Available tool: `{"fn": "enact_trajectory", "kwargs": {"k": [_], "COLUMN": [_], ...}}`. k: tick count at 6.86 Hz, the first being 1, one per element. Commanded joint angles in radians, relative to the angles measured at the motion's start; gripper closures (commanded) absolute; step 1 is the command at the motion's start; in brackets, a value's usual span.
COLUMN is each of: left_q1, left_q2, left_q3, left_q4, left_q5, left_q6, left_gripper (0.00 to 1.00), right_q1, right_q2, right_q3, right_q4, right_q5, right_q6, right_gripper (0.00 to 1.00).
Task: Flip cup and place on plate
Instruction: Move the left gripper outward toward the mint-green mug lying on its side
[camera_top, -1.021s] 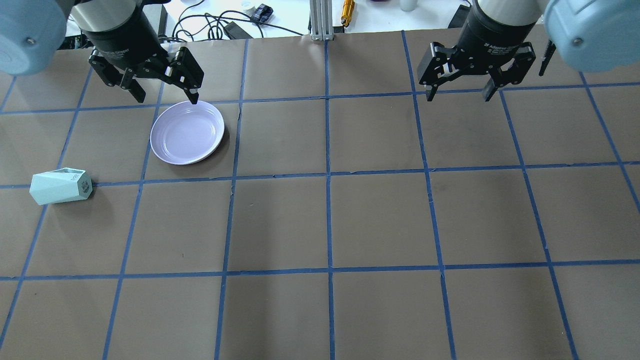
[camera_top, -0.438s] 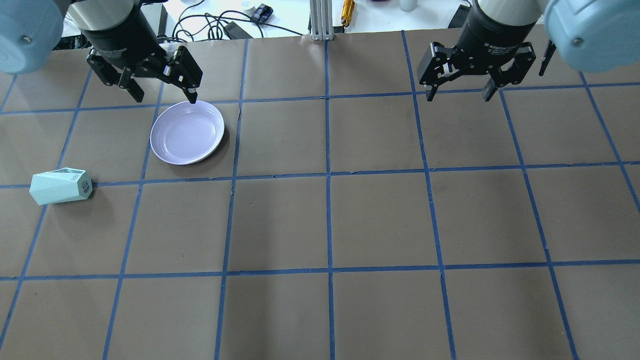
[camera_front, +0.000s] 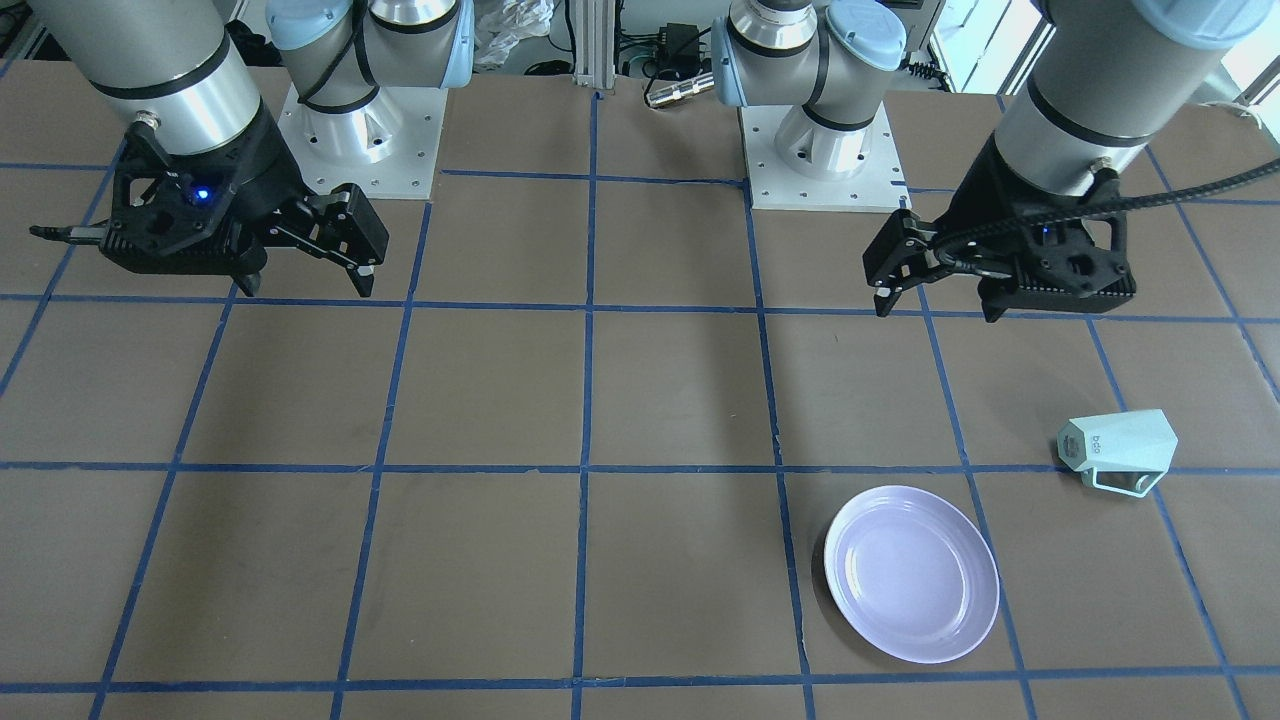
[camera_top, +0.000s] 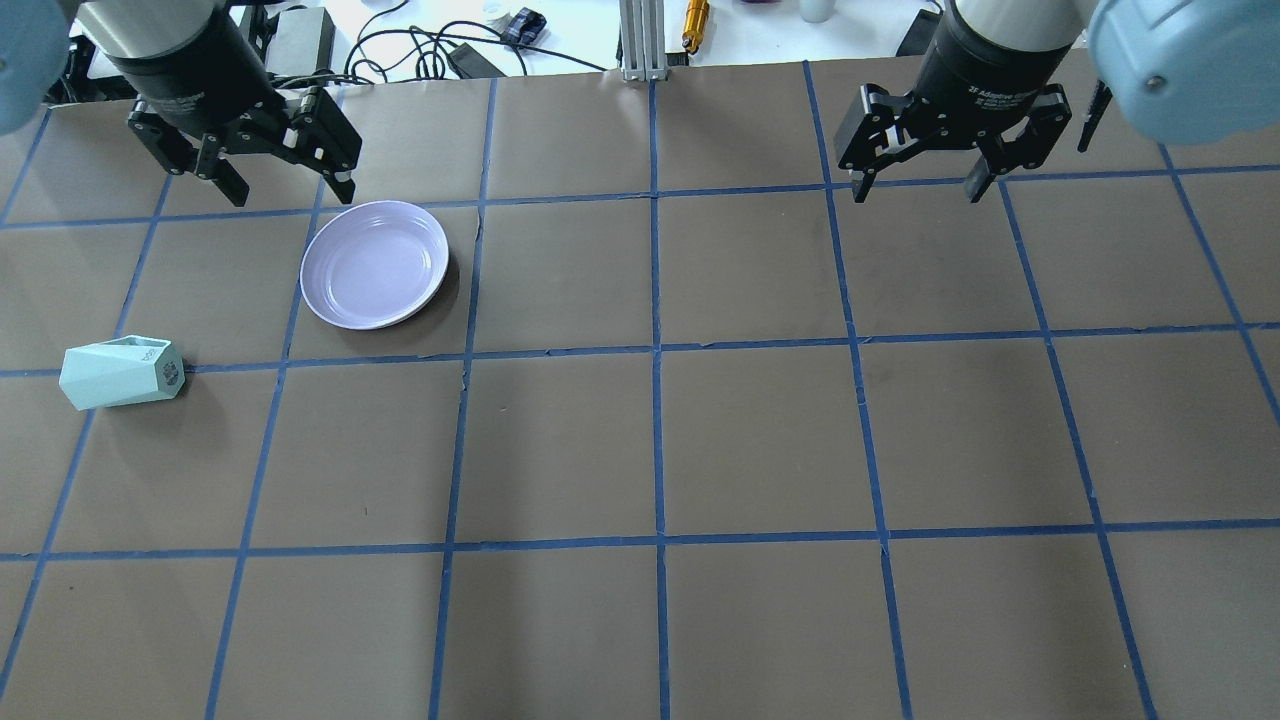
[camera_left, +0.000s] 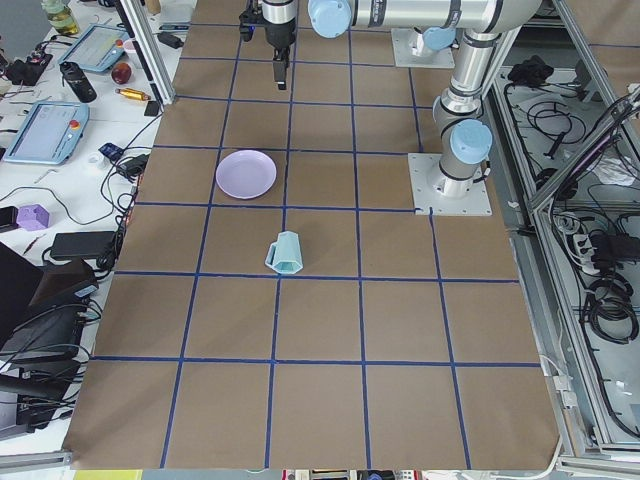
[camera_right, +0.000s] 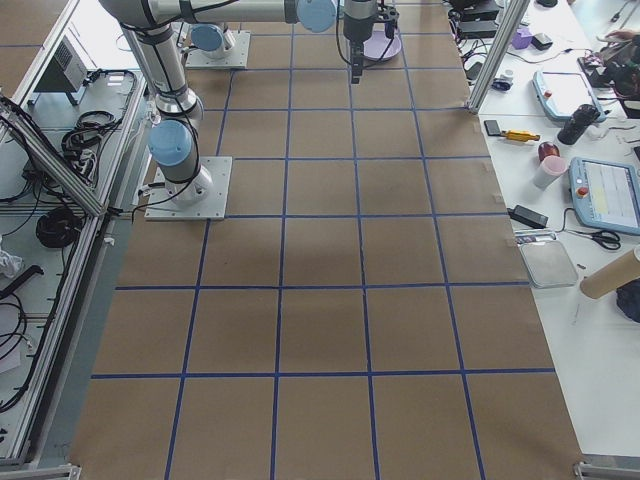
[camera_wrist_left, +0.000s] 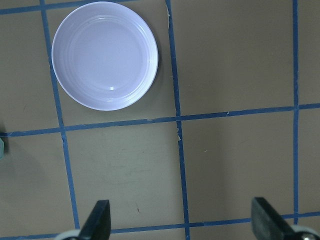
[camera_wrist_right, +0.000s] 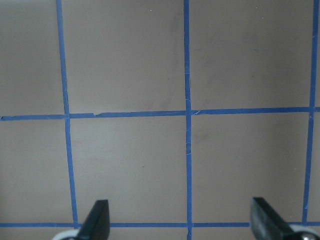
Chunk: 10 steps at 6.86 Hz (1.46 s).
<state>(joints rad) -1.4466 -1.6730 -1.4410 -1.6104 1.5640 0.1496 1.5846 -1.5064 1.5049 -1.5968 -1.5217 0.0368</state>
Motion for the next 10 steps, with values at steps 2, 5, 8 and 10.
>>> {"fn": "enact_trajectory", "kwargs": {"k": [2, 5, 8, 10], "left_q1": [0.185, 0.380, 0.564, 0.638], "left_q2": [-0.022, -0.077, -0.172, -0.238], "left_q3": [0.004, -0.010, 0.001, 0.002], "left_q4": [-0.062, -0.063, -0.054, -0.051], "left_q5": [-0.004, -0.004, -0.009, -0.085], "left_q6": [0.187, 0.419, 0.666, 0.722], "left_gripper": [0.00, 0.00, 0.00, 0.00], "right_q1": [0.000, 0.000, 0.000, 0.000], "right_q2": [0.000, 0.000, 0.000, 0.000], "right_q3": [0.000, 0.000, 0.000, 0.000], "right_q4": [0.000, 0.000, 0.000, 0.000], "right_q5": [0.000, 0.000, 0.000, 0.000], "right_q6": [0.000, 0.000, 0.000, 0.000], "right_gripper": [0.00, 0.00, 0.00, 0.00]}}
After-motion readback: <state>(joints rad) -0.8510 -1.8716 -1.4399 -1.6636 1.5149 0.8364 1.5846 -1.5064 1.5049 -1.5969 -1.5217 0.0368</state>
